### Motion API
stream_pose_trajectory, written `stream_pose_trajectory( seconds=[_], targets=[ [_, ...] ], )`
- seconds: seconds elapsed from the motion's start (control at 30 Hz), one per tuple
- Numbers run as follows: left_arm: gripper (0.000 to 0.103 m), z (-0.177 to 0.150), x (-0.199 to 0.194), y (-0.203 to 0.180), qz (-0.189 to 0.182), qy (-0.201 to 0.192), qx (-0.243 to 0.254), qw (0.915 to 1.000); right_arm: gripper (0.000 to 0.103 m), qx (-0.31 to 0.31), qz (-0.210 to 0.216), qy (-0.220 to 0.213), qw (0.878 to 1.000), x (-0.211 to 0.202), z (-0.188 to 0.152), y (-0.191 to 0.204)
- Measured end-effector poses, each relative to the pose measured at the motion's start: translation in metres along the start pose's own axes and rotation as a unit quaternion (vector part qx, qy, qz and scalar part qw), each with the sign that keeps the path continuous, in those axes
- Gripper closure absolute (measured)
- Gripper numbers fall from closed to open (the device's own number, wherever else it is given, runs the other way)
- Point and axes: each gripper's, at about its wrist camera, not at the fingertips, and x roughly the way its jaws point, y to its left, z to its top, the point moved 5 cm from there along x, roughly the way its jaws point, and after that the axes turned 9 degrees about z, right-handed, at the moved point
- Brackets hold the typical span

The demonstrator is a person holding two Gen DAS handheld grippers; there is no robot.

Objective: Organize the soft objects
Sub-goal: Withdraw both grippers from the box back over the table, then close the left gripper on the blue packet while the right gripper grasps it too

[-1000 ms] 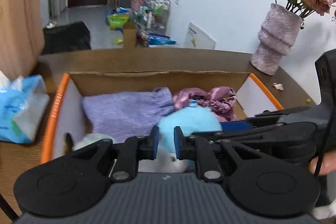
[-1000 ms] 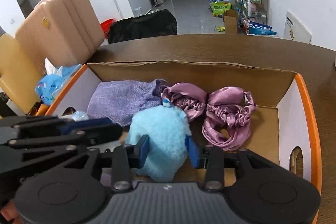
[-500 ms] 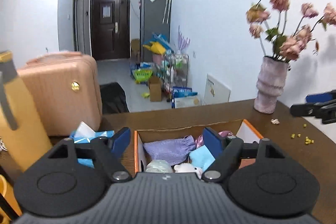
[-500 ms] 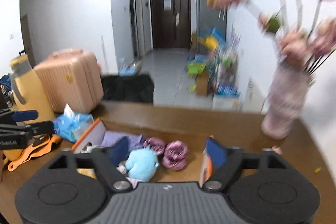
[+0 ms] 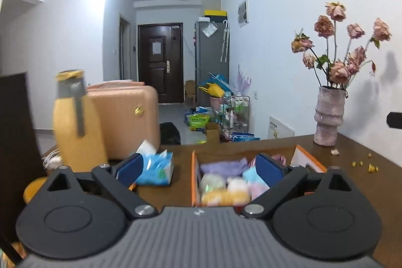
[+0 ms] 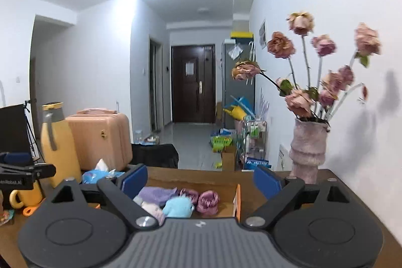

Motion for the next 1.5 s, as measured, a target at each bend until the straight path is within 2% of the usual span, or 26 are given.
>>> stream_pose_trajectory(
  seconds=[0.1, 0.2, 0.3, 0.37, 0.47, 0.57, 0.73, 0.77, 0.83, 0.9, 0.93, 1.0, 1.1, 1.27, 1.4, 1.5],
  targets=[
    [0.001, -0.041, -0.037, 0.014, 0.003, 0.001, -0.014, 0.9999, 0.010, -0.002, -0.005, -0.014, 1.000, -0.039, -0.041, 0.019],
    [0.000, -0.077, -0.065, 0.023, -0.019, 0.022, -0.026, 0.9992, 0.007, 0.004, 0.007, -0.009, 1.000, -0.068, -0.080, 0.037],
    [0.000, -0.105, -0.079, 0.024, -0.033, 0.056, -0.022, 0.9976, 0.007, 0.007, 0.014, 0.000, 1.000, -0.091, -0.119, 0.055],
    [0.000, -0.111, -0.080, 0.024, -0.041, 0.064, -0.011, 0.9971, 0.007, 0.021, 0.018, 0.022, 0.999, -0.094, -0.137, 0.063],
    [0.000, -0.110, -0.073, 0.022, -0.049, 0.069, -0.017, 0.9963, 0.008, 0.025, 0.031, 0.047, 0.998, -0.086, -0.145, 0.070],
    [0.000, -0.112, -0.064, 0.016, -0.059, 0.074, -0.016, 0.9954, 0.008, 0.015, 0.022, 0.053, 0.998, -0.077, -0.146, 0.074],
    [0.002, -0.120, -0.032, -0.003, -0.090, 0.110, -0.013, 0.9897, 0.013, 0.035, 0.026, 0.076, 0.996, -0.052, -0.156, 0.071],
    [0.005, -0.120, -0.025, -0.008, -0.096, 0.114, -0.014, 0.9887, 0.016, 0.041, 0.025, 0.086, 0.995, -0.045, -0.159, 0.069],
    [0.018, -0.118, -0.008, -0.018, -0.110, 0.122, -0.013, 0.9864, 0.021, 0.052, 0.030, 0.099, 0.993, -0.031, -0.164, 0.064],
    [0.036, -0.117, 0.013, -0.030, -0.122, 0.136, -0.014, 0.9830, 0.026, 0.065, 0.038, 0.112, 0.991, -0.014, -0.167, 0.060],
    [0.038, -0.117, 0.025, -0.036, -0.132, 0.147, -0.015, 0.9802, 0.031, 0.071, 0.042, 0.115, 0.990, -0.007, -0.168, 0.058],
    [0.050, -0.118, 0.047, -0.048, -0.145, 0.164, -0.020, 0.9755, 0.039, 0.085, 0.051, 0.125, 0.987, 0.013, -0.170, 0.053],
    [0.061, -0.121, 0.074, -0.064, -0.159, 0.186, -0.021, 0.9693, 0.048, 0.106, 0.058, 0.139, 0.983, 0.044, -0.173, 0.047],
    [0.071, -0.132, 0.105, -0.078, -0.186, 0.226, -0.032, 0.9558, 0.055, 0.136, 0.079, 0.160, 0.975, 0.085, -0.181, 0.041],
    [0.076, -0.140, 0.115, -0.079, -0.191, 0.242, -0.043, 0.9505, 0.068, 0.143, 0.079, 0.182, 0.970, 0.106, -0.191, 0.041],
    [0.081, -0.143, 0.118, -0.079, -0.203, 0.249, -0.058, 0.9453, 0.071, 0.166, 0.091, 0.186, 0.964, 0.113, -0.198, 0.039]
  ],
)
